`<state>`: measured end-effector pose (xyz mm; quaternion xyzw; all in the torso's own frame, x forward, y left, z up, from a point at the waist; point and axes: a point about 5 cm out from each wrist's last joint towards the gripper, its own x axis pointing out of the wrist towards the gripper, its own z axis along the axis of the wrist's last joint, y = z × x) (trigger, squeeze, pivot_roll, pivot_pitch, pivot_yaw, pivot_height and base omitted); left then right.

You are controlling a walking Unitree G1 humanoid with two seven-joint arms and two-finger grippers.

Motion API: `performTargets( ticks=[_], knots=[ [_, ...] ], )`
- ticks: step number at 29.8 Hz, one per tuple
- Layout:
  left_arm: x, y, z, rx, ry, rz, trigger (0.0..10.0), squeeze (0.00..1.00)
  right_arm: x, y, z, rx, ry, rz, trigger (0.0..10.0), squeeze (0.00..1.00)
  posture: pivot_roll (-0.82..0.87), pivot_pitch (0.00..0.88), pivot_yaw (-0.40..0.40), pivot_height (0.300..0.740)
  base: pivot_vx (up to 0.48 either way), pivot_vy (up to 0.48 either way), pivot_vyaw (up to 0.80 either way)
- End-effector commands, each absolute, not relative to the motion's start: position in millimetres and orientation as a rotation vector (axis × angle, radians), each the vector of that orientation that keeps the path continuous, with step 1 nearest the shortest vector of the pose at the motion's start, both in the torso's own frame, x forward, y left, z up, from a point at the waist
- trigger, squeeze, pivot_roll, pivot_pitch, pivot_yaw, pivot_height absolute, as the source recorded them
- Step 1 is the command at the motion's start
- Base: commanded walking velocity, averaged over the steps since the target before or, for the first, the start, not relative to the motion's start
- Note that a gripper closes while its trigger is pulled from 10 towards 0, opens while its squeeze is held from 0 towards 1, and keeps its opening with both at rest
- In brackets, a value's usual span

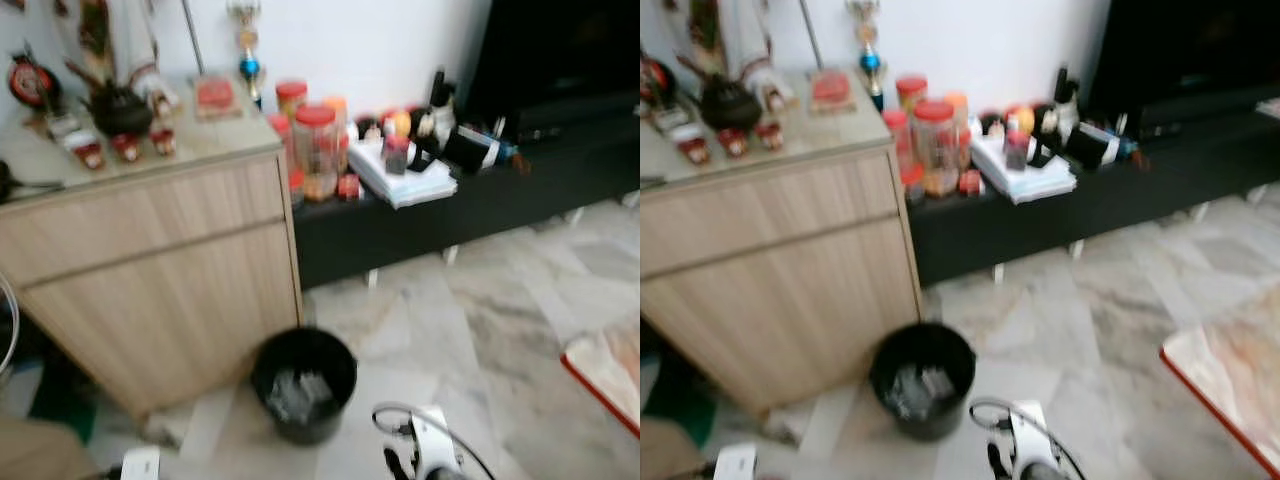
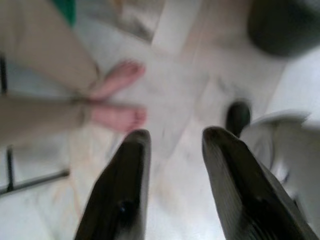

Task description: Picking trash to rubbish bin

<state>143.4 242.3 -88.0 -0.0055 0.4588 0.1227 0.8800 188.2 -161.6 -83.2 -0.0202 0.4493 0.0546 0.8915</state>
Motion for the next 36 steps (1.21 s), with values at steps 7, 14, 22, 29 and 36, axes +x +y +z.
performTargets(
  ticks=[7, 14, 22, 29, 36],
  knots=[
    [142.0, 243.8, -88.5, -0.012, 0.969, 0.262, 10.0, 0.0, 191.0, -160.5, -81.8, -0.034, 0.919, 0.107, 10.0, 0.0, 0.04, 0.0, 0.045, 0.74, -0.313, 0.0, 0.0],
    [141.4, 242.5, -89.0, -0.014, 0.967, 0.262, 10.0, 0.0, 192.0, -161.4, -81.1, -0.035, 0.911, 0.104, 10.0, 0.0, 0.04, 0.0, 0.039, 0.74, -0.269, 0.0, 0.0],
    [143.3, 239.6, -89.3, -0.003, 0.972, 0.251, 10.0, 0.0, 196.7, -160.5, -78.4, -0.025, 0.886, 0.102, 10.0, 0.0, 0.04, 0.0, 0.039, 0.74, 0.0, 0.0, 0.0],
    [149.5, 239.1, -87.3, 0.015, 0.969, 0.229, 10.0, 0.0, 203.0, -159.3, -75.0, -0.004, 0.861, 0.086, 10.0, 0.0, 0.03, 0.0, 0.059, 0.74, 0.0, 0.0, 0.0],
    [158.3, 238.6, -84.0, 0.019, 0.951, 0.219, 10.0, 0.0, 202.9, -160.2, -75.0, 0.032, 0.857, 0.049, 10.0, 0.0, 0.03, 0.0, 0.058, 0.74, 0.0, 0.0, 0.0]
  ],
)
